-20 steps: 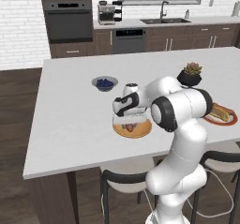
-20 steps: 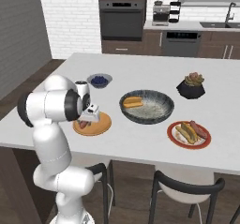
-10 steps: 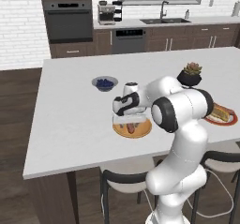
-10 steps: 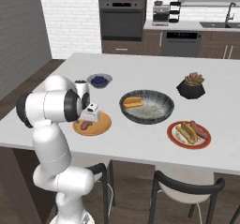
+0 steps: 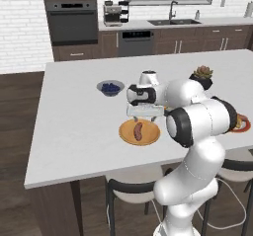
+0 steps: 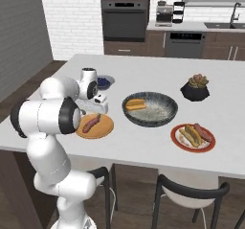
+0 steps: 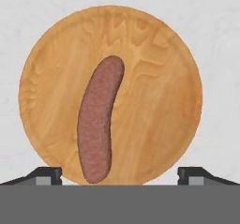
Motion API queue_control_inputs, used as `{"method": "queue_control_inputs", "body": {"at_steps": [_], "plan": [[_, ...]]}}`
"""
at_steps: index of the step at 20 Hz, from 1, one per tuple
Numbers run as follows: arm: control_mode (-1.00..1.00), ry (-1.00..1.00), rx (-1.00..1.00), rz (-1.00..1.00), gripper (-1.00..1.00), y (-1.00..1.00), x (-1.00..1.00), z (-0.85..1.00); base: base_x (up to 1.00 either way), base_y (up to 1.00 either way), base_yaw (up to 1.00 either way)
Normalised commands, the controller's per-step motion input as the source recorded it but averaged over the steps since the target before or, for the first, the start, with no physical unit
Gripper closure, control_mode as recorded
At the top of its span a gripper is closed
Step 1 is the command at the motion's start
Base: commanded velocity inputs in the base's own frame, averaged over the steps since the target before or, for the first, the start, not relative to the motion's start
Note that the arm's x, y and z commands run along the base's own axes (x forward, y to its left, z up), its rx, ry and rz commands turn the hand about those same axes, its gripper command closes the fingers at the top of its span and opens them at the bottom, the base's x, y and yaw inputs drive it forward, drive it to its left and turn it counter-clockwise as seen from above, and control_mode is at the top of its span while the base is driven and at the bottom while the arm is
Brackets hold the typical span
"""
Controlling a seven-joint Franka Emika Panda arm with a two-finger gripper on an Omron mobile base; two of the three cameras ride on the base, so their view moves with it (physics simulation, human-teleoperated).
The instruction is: Place one bun and one sausage from the bowl on each plate.
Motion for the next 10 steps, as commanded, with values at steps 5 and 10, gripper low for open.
{"method": "queue_control_inputs", "body": {"at_steps": [5,10], "plan": [[-1.00,-0.01,0.24,-0.39,-1.00,-0.99,0.00,0.93,0.00,0.00,0.00],[-1.00,0.00,0.23,-0.36,-1.00,-1.00,0.14,0.63,0.00,0.00,0.00]]}}
